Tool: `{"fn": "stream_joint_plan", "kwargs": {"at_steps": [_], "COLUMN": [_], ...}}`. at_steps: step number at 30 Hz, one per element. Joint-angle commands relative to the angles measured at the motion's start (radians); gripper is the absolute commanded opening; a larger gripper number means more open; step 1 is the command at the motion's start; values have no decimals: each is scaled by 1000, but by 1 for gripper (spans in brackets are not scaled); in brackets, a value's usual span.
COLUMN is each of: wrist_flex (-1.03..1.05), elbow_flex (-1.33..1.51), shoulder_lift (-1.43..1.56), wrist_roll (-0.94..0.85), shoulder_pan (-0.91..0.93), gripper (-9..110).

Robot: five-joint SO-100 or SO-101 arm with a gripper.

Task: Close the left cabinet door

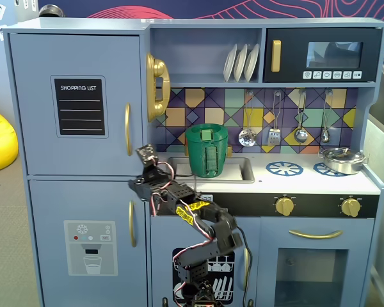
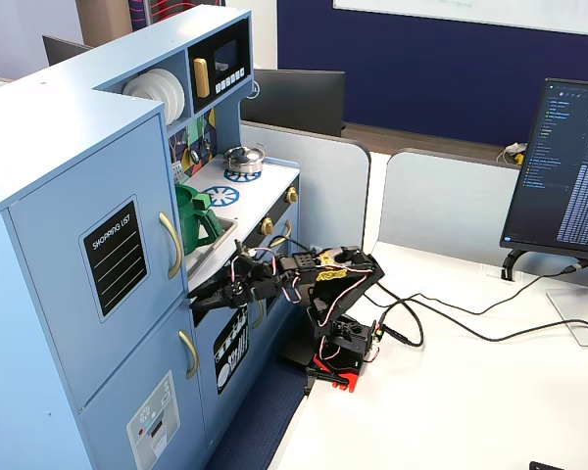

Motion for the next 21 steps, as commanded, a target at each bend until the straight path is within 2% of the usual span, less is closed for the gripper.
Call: {"fn": "stream_joint_plan", "kwargs": {"at_steps": [1, 6, 14, 21], "wrist_flex": [84, 242, 325, 557], "elbow_flex": [21, 80, 256, 430], "shoulder_lift": [150, 285, 410, 500], "wrist_roll": [28, 57, 109, 163], "shoulder_pan": [57, 130, 379, 571], "gripper": [0, 0, 0, 0]}}
